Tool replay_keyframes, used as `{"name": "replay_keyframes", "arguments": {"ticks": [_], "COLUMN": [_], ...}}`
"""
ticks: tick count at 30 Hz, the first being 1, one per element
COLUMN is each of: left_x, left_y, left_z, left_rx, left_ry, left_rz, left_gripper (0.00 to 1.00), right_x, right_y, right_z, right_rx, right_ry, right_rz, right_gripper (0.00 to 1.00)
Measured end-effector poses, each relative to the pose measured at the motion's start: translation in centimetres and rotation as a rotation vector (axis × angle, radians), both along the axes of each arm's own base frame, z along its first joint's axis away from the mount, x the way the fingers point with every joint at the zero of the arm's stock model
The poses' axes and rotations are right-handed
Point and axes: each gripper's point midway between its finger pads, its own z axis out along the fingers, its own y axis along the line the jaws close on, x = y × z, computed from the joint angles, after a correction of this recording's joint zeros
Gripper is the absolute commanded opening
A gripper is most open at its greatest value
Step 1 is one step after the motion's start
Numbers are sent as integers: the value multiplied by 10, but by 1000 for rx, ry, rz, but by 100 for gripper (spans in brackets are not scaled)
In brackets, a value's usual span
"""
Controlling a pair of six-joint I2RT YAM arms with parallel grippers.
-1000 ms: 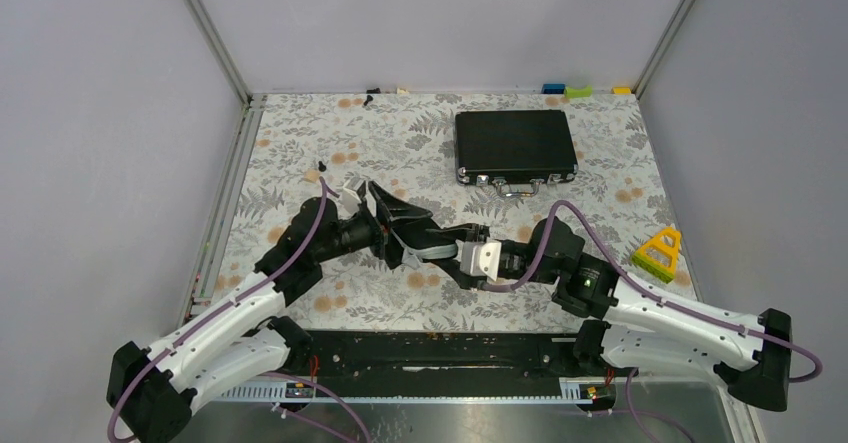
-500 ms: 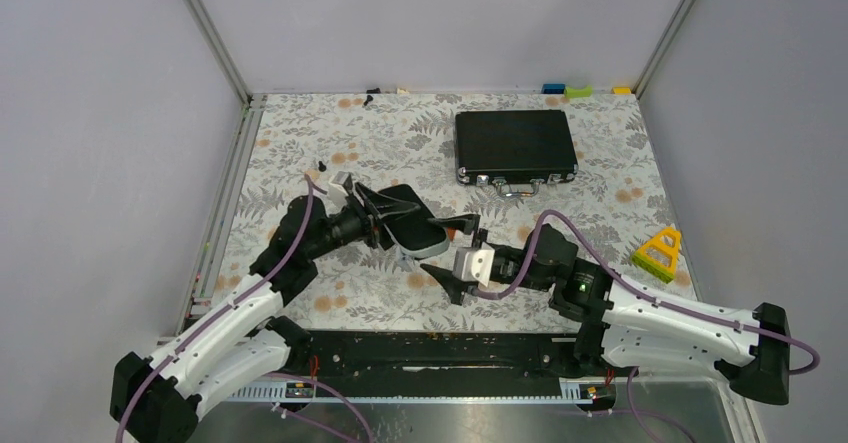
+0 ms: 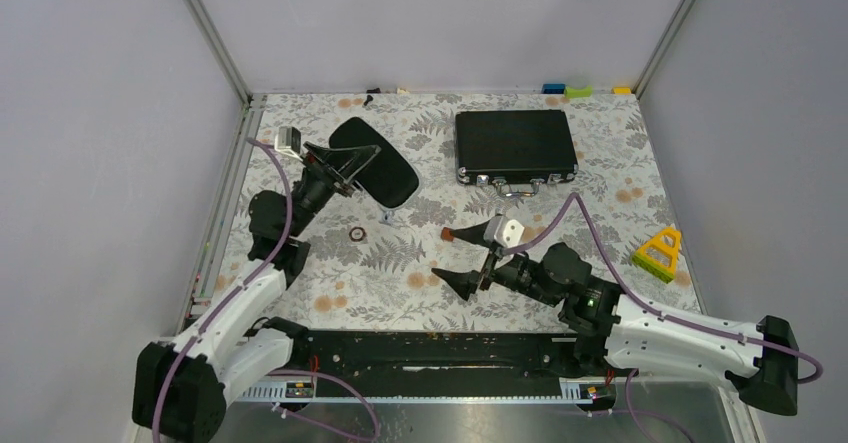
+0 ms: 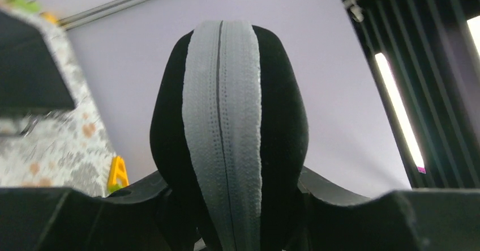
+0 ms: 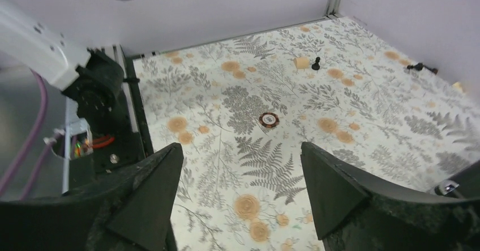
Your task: Open the umbrella
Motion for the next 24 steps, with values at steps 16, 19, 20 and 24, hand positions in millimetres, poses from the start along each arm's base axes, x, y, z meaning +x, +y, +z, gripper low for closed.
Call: {"name": "replay_keyframes", "arguments": {"ticks": [16,19,20,24], "left_x": [-80,-87,-87,-78], "left_y": [-24,-19,-18,-16], "left_z": [62,59,56,39], "left_rx": [176,233,250,304], "left_ry": [-705,-741,-743,-712], "left_rz": [-204,-153,-138,-97], "left_gripper": [0,0,0,0], "right_x": [32,30,28,16], "right_y": [17,30,35,52], "right_z": [38,41,40,38], "right_rx": [425,466,471,478], "right_ry": [322,328,328,332], "right_rz": [-157,-118,-102,-27], "right_gripper": [66,64,63,57]}}
